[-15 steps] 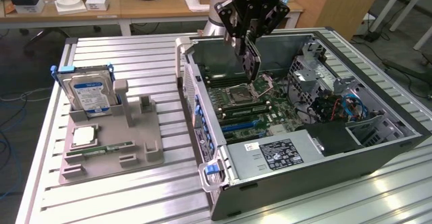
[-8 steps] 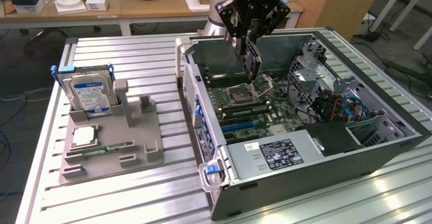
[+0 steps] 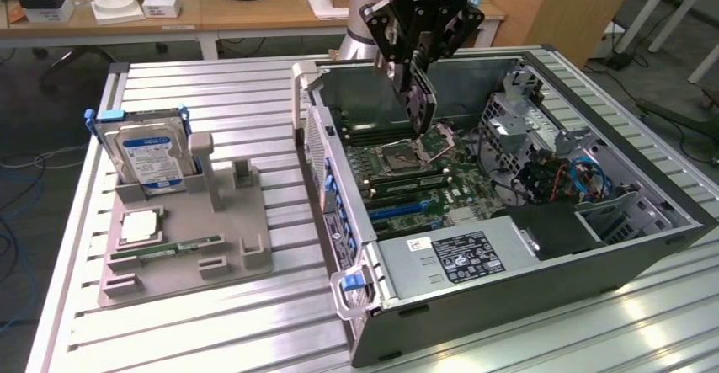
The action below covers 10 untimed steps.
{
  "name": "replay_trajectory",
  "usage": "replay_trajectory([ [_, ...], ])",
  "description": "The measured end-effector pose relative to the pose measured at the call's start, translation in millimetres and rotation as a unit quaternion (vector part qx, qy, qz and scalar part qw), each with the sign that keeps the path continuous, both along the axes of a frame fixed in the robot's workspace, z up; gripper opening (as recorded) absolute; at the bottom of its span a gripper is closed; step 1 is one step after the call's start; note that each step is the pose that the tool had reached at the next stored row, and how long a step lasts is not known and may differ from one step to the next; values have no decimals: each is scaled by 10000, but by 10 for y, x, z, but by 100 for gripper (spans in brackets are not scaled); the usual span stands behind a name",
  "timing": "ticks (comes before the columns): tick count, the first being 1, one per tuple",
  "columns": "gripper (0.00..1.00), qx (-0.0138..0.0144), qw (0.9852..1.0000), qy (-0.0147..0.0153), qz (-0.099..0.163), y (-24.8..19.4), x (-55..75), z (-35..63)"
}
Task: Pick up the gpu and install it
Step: 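Pick up the gpu and move the gpu toward the slot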
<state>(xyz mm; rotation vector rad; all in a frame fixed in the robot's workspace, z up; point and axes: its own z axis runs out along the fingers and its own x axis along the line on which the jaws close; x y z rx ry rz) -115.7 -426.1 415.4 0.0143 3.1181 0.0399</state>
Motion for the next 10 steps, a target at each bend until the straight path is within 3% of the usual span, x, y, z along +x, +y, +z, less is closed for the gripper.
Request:
replay_trajectory([
  [10,27,0,10000,0,0,0,72,-2],
])
